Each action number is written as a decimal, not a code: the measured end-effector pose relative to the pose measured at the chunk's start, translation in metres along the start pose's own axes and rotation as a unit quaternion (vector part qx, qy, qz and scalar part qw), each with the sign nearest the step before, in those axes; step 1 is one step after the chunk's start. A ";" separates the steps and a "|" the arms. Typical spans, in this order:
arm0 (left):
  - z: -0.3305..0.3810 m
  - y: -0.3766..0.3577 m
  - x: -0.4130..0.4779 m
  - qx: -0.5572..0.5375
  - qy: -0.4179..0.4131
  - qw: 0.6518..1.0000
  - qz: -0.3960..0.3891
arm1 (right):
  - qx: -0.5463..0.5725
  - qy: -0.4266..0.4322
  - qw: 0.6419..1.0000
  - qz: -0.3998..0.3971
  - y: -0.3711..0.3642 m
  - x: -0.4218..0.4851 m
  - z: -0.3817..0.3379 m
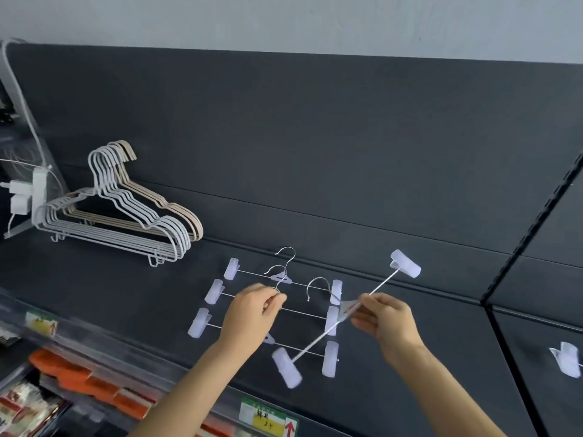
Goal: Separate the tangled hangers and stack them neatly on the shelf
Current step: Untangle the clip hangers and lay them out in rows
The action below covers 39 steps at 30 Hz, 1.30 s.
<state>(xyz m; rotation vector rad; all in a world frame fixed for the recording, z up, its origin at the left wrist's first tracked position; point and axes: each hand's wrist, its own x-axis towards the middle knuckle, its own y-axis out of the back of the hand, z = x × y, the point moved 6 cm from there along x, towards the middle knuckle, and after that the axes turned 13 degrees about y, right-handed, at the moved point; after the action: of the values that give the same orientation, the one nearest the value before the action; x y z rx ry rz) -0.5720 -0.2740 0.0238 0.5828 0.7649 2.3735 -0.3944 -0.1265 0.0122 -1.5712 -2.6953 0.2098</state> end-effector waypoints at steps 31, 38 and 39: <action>-0.102 0.009 -0.013 0.108 0.085 0.966 -0.219 | -0.480 0.287 0.815 -0.153 -0.048 -0.062 0.062; -0.110 0.022 -0.001 0.129 0.073 0.973 -0.179 | -0.482 0.261 0.814 -0.194 -0.072 -0.058 0.063; -0.109 0.023 -0.002 0.131 0.068 0.973 -0.176 | -0.479 0.257 0.817 -0.193 -0.073 -0.059 0.063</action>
<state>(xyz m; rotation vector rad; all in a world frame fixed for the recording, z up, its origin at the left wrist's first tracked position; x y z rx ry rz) -0.6394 -0.3323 -0.0424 0.3530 1.1522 2.0139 -0.4334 -0.2196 -0.0381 -0.8317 -2.6123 -1.5355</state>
